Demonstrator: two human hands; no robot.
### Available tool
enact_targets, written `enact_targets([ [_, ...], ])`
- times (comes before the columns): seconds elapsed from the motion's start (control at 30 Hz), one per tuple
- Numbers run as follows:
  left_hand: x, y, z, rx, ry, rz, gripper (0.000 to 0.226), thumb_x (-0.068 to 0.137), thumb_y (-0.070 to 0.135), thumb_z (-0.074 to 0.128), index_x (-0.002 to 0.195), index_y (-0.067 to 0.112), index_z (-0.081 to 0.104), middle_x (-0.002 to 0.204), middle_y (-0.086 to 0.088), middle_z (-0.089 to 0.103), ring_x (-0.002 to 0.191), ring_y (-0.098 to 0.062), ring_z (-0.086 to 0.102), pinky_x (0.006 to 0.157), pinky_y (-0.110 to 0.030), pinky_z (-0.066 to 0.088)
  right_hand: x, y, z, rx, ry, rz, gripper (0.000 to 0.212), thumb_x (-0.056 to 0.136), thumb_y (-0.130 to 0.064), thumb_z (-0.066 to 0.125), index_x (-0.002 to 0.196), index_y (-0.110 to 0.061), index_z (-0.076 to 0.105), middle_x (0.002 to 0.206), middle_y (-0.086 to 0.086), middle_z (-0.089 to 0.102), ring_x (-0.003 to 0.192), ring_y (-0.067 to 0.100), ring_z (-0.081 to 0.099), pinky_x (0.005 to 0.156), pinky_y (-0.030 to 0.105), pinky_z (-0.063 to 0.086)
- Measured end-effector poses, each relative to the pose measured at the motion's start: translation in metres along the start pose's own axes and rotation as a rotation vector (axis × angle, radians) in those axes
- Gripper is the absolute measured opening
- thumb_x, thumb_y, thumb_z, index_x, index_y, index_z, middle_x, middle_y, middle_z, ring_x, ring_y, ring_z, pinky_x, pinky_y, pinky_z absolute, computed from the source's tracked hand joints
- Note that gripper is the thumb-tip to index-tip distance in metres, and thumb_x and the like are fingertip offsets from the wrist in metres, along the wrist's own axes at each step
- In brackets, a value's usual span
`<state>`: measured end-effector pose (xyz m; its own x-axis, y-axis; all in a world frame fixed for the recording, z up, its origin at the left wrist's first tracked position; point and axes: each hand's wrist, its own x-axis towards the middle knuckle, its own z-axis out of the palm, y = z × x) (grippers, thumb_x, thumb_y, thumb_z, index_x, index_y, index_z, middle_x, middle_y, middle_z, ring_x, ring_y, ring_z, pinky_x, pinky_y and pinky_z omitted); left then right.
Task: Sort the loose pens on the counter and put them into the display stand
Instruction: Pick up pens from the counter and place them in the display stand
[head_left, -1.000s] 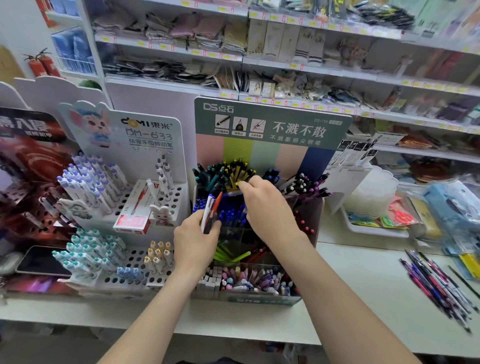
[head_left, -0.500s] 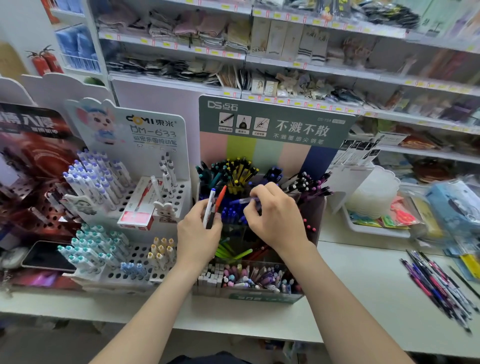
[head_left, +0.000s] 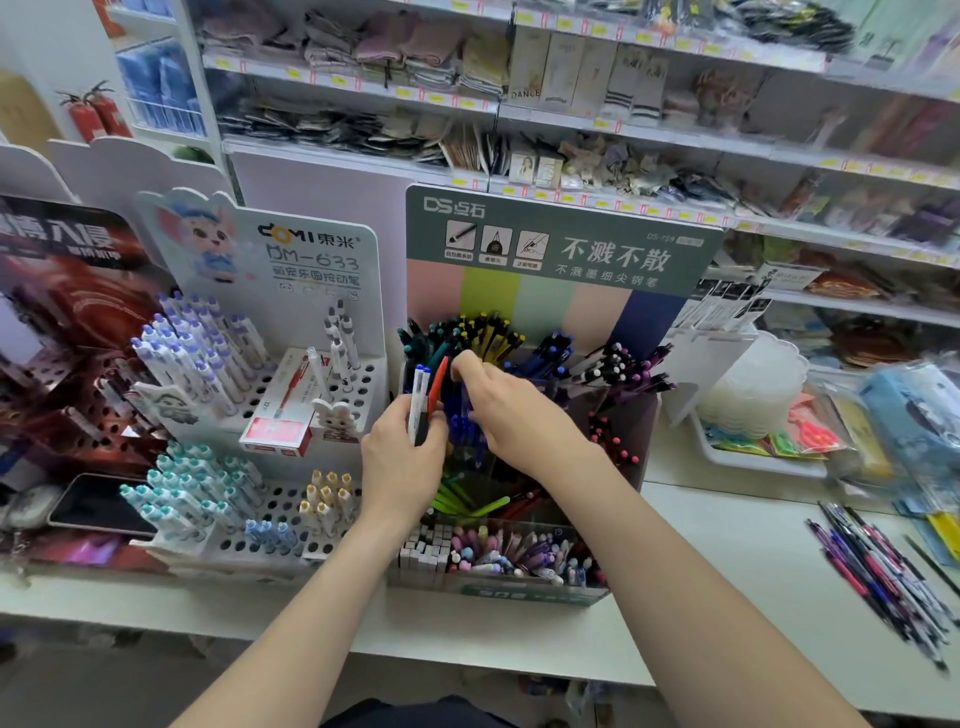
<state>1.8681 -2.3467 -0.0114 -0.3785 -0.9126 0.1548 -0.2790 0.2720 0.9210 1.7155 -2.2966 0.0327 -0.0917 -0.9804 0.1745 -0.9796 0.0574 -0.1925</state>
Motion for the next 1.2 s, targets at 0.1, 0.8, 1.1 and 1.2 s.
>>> enact_targets([
  [0.1,0.0,0.004,-0.004,-0.05,-0.016,-0.024,0.011,0.104,0.021,0.062,0.095,0.025,0.068,0.07,0.004,0.073,0.068,-0.006,0.071,0.062,-0.012,0.049,-0.015,0.004,0.011,0.132,0.188,0.072,0.04,0.094,-0.01,0.077,0.124,-0.015,0.051,0.116,0.003,0.055,0.091,0.025,0.064,0.079,0.037,0.057],
  [0.8,0.007,-0.001,-0.003,-0.121,-0.076,-0.006,0.016,0.105,0.021,0.062,0.114,0.031,0.07,0.072,0.005,0.075,0.074,-0.011,0.075,0.08,-0.048,0.061,-0.026,0.002,0.012,0.362,0.515,0.326,0.034,0.095,-0.036,0.078,0.124,-0.02,0.071,0.086,-0.007,0.062,0.073,0.01,0.056,0.07,0.026,0.05],
  [1.1,0.002,-0.008,-0.002,-0.1,-0.03,-0.025,0.016,0.103,0.016,0.063,0.101,0.028,0.072,0.071,0.004,0.075,0.072,-0.01,0.073,0.08,-0.043,0.062,-0.065,-0.025,0.075,0.013,-0.114,0.181,0.018,0.096,-0.028,0.063,0.112,-0.027,0.073,0.103,-0.003,0.071,0.096,0.028,0.069,0.078,0.043,0.06],
  [1.2,0.002,-0.009,-0.004,-0.102,-0.035,-0.034,0.016,0.104,0.016,0.062,0.101,0.028,0.072,0.071,0.004,0.075,0.073,-0.01,0.074,0.079,-0.039,0.062,-0.064,-0.029,0.094,-0.031,-0.181,0.204,0.028,0.096,-0.025,0.066,0.124,-0.025,0.068,0.112,0.002,0.071,0.102,0.032,0.069,0.08,0.044,0.06],
])
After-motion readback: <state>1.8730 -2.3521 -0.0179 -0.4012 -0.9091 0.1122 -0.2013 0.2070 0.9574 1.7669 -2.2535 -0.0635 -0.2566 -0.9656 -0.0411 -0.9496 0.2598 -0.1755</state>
